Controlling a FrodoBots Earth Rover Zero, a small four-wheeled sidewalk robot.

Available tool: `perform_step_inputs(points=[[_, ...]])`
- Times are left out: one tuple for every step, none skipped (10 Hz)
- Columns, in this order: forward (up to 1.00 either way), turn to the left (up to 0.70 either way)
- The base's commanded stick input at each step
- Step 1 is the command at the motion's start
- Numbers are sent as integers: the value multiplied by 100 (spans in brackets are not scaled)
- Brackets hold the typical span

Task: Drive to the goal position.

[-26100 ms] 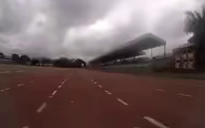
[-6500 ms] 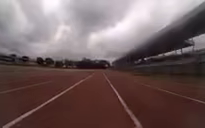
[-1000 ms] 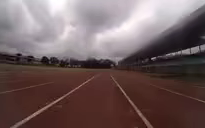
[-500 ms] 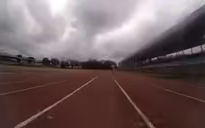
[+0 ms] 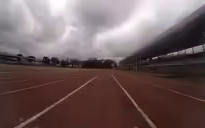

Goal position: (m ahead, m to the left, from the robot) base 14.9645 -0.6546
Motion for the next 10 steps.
perform_step_inputs(points=[[70, -35], [70, -35], [70, -35], [70, -35], [70, -35], [70, -35], [70, -35], [70, -33], [70, -29], [70, -24]])
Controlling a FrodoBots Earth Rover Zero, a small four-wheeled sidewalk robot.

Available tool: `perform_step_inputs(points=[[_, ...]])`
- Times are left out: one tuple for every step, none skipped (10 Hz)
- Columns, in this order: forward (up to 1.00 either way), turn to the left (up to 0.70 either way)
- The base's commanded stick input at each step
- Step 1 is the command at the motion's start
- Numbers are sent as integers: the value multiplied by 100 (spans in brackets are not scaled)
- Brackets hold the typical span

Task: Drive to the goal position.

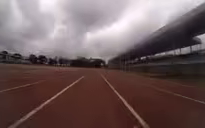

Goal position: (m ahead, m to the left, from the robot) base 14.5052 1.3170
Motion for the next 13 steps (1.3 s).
perform_step_inputs(points=[[70, -20], [70, -16], [70, -11], [70, -7], [70, -3], [70, 0], [70, 0], [70, 0], [70, 0], [70, 0], [70, 0], [70, 0], [70, 0]])
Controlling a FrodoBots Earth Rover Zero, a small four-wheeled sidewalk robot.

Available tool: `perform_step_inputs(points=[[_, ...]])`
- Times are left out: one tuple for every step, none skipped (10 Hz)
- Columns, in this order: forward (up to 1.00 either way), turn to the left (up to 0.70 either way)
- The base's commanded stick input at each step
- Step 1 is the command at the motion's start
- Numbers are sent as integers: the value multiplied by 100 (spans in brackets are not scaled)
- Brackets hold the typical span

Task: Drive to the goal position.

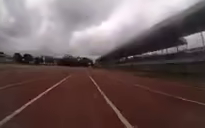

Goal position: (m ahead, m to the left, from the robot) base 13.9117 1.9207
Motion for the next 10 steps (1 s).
perform_step_inputs(points=[[70, 0], [70, 0], [70, 0], [70, 0], [70, 0], [70, 0], [70, 0], [70, 0], [70, 0], [70, 0]])
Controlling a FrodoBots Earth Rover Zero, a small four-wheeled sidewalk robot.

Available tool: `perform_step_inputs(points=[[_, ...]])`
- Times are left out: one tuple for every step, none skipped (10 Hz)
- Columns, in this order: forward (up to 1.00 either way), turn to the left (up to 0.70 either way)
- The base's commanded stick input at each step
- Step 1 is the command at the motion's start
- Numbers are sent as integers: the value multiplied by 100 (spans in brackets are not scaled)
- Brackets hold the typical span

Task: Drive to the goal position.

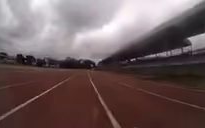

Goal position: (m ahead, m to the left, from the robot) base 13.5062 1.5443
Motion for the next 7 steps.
perform_step_inputs(points=[[70, 0], [70, 0], [70, 0], [70, 0], [70, 0], [70, 0], [70, 0]])
